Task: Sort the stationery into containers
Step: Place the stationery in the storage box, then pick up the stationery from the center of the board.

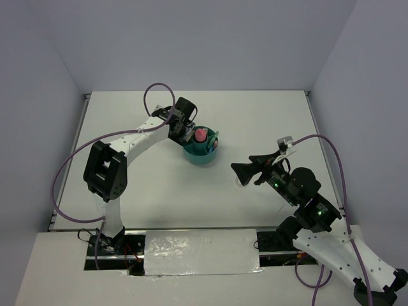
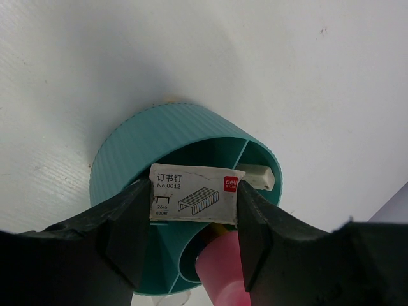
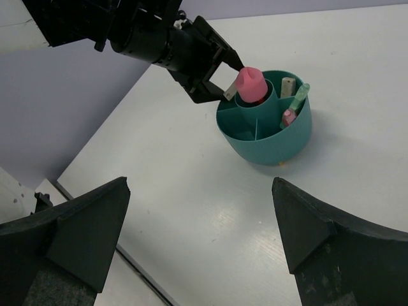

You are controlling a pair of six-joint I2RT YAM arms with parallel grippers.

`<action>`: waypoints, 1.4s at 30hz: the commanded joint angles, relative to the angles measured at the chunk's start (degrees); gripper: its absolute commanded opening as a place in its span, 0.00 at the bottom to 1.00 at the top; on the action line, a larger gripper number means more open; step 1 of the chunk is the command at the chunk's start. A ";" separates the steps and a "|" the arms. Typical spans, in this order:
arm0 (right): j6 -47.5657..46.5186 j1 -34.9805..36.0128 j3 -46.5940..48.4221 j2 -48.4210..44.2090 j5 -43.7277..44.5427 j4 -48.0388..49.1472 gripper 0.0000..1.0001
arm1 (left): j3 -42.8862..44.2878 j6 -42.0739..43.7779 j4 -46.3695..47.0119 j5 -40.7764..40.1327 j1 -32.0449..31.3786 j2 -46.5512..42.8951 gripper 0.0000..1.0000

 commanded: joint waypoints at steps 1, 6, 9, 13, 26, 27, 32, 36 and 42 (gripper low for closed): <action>-0.76 -0.04 0.59 0.28 0.09 0.87 1.00 | 0.14 1.39 1.11 1.09 0.11 -0.71 0.53; -0.76 -0.04 0.59 0.36 0.27 0.87 1.00 | 1.64 2.18 0.66 1.36 0.11 -0.88 0.59; -0.67 0.04 0.50 0.54 0.45 0.96 1.00 | 1.64 2.10 0.14 1.27 0.11 -1.24 0.65; -0.67 0.04 0.50 0.98 0.27 1.05 1.00 | 1.55 2.18 -0.04 1.36 0.11 -2.38 0.75; -1.03 0.04 -0.20 4.22 1.76 1.58 1.00 | 2.07 4.82 2.24 2.06 0.64 -5.71 0.83; -0.59 -0.13 -0.29 6.32 3.85 1.05 1.00 | 2.25 5.69 2.42 1.89 0.64 -6.68 0.83; 2.14 -0.65 -0.64 15.03 11.42 -2.73 1.00 | 3.31 10.78 2.60 -0.40 0.64 -11.42 0.94; 3.02 -5.03 -1.60 21.80 10.04 -3.26 1.00 | -0.19 17.89 3.99 -1.98 0.64 -17.04 0.95; 2.06 -17.35 -6.01 29.36 0.62 0.61 0.72 | -13.36 35.56 4.19 -4.87 -4.26 -26.71 0.99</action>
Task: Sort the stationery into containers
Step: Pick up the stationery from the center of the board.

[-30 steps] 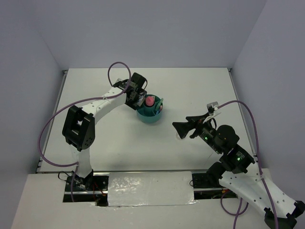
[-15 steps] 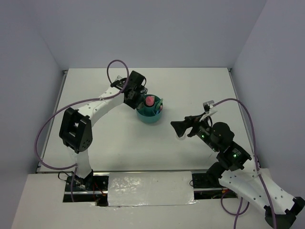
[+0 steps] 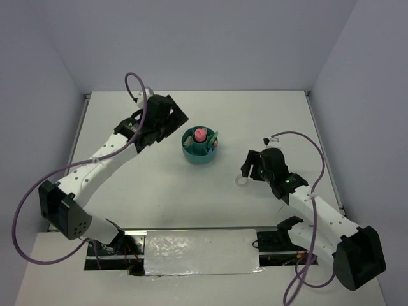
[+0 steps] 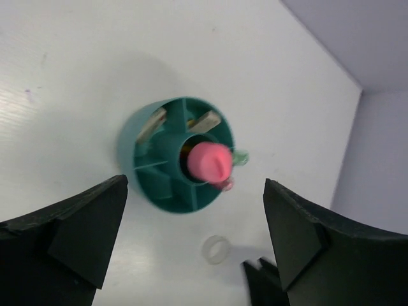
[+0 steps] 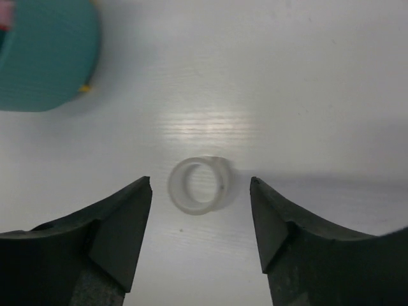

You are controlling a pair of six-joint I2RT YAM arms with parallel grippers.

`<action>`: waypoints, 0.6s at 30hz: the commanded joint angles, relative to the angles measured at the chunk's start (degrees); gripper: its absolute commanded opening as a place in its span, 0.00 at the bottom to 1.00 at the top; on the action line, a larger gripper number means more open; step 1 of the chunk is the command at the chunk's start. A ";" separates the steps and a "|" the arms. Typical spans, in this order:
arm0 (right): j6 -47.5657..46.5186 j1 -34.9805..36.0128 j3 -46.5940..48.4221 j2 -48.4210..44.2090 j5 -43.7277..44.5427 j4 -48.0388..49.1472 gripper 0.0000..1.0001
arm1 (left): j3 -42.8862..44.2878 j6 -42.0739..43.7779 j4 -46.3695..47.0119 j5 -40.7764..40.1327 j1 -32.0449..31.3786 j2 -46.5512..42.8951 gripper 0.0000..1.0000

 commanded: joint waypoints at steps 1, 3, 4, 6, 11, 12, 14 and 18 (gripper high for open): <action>-0.70 -3.87 -0.87 3.44 -3.10 2.18 0.68 | -6.45 13.13 -2.88 -4.25 -4.48 -4.75 0.99; -1.32 -3.96 -1.04 7.65 -3.44 2.97 0.62 | -12.32 17.43 -4.20 -5.49 -6.58 -8.87 0.99; -1.32 -4.05 -1.04 7.67 -3.44 3.15 0.61 | -14.36 18.23 -3.94 -4.88 -6.77 -10.47 0.99; -1.23 -4.05 -0.87 10.12 -3.97 3.50 0.55 | -20.58 19.20 -2.54 -3.38 -7.13 -13.72 0.99; -1.23 -3.96 0.01 13.90 -4.85 3.77 0.51 | -28.17 22.02 -0.51 1.71 -7.21 -22.52 0.99; -1.23 -3.96 0.27 14.34 -4.76 3.33 0.51 | -28.53 22.63 -0.86 2.42 -7.21 -23.83 0.99; -1.23 -3.87 1.50 16.53 -4.24 2.45 0.51 | -29.23 23.34 -1.21 3.47 -7.21 -25.07 0.99; -1.58 -3.44 4.83 21.81 -4.32 0.43 0.40 | -30.64 23.78 -1.22 4.18 -7.21 -27.27 0.99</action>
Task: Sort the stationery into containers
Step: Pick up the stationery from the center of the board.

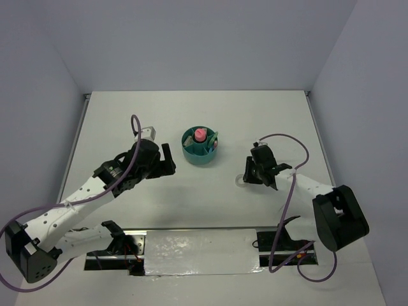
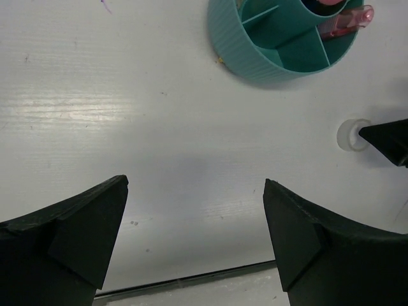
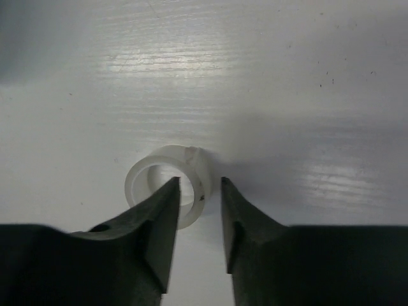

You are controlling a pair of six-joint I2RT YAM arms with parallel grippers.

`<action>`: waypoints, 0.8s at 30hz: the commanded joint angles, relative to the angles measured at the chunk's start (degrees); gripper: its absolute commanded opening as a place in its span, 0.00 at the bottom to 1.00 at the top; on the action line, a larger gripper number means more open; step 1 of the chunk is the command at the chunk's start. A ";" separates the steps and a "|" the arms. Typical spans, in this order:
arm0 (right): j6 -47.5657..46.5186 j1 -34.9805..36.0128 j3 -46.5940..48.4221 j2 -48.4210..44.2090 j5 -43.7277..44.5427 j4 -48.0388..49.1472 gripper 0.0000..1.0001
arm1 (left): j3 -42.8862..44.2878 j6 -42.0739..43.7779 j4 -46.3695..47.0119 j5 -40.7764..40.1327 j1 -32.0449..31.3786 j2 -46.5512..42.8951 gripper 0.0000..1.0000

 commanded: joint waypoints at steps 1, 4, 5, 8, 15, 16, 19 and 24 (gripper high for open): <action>-0.40 0.63 4.43 3.41 0.37 -0.95 0.34 | -1.00 2.38 1.52 2.37 0.00 -1.52 0.99; -0.75 1.69 5.83 5.88 0.73 -1.66 0.31 | -3.02 1.94 3.53 4.91 0.00 -2.05 0.99; -1.01 1.69 6.01 6.32 0.21 -1.74 0.24 | -4.16 1.77 4.23 5.79 0.00 -2.14 0.99; -1.37 2.12 6.10 6.32 -0.06 -1.48 0.11 | -7.05 1.15 8.71 10.88 -0.09 -2.75 0.99; 0.82 11.23 6.36 -5.43 1.94 1.78 0.00 | -14.53 -1.74 27.25 28.36 -0.79 -2.76 0.98; 1.44 13.27 6.89 -6.76 3.96 1.42 0.00 | -15.23 -2.27 29.44 29.43 -0.79 -2.67 0.98; 4.24 19.50 8.47 -11.07 10.12 0.63 0.00 | -18.13 -4.38 38.85 32.77 -3.07 -1.97 0.97; 7.68 27.51 9.96 -15.56 14.43 -0.07 0.00 | -18.58 -5.79 47.02 34.45 -5.01 0.41 0.95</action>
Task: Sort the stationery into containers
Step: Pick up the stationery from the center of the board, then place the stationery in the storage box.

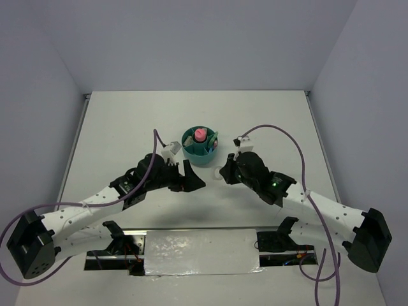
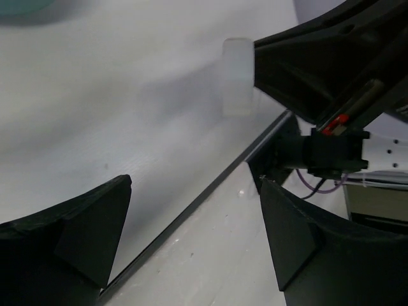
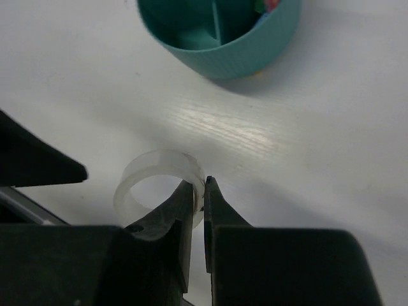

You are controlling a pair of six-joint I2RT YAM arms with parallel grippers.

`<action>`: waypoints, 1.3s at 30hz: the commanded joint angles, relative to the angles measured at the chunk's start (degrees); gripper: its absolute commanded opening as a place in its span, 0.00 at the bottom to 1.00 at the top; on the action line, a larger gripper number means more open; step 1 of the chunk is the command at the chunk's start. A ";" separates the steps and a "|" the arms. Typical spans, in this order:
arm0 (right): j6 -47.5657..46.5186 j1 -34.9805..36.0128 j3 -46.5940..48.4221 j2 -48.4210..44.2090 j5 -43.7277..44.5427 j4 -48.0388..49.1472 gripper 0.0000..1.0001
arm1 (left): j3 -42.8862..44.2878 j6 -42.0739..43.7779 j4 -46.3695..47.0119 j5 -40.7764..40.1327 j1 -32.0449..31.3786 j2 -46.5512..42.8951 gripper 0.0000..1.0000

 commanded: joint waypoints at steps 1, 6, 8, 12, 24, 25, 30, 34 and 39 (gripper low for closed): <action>3.38 4.44 3.02 -1.66 6.26 -0.12 0.00 | 0.04 -2.34 12.48 4.42 -1.05 1.57 0.94; 4.08 11.13 5.92 -0.79 10.49 -1.70 0.00 | 0.83 -3.40 16.97 4.95 -1.67 4.47 0.89; 4.17 12.09 6.80 -0.26 11.19 -2.31 0.00 | 1.44 -3.05 16.45 4.25 -1.76 5.52 0.86; 4.00 12.80 6.54 -0.43 10.32 -1.00 0.00 | 2.24 -2.43 15.05 3.72 -1.85 6.40 0.74; 2.94 13.42 7.06 1.76 7.07 0.14 0.01 | 4.26 0.12 13.63 1.43 -1.93 6.41 0.32; 2.85 13.42 6.89 1.68 6.28 0.58 0.02 | 4.43 0.55 13.72 1.00 -1.93 6.49 0.26; 3.38 13.24 5.83 0.27 5.21 1.64 0.56 | 5.84 0.47 11.45 -1.90 -1.93 7.19 0.00; 6.71 11.66 5.84 -5.08 11.35 -5.10 1.00 | 11.89 -4.79 -3.99 -15.14 -1.85 8.60 0.00; 11.37 10.08 4.87 -17.63 21.28 -12.59 1.00 | 19.46 -19.96 -19.30 -36.95 -2.02 9.13 0.00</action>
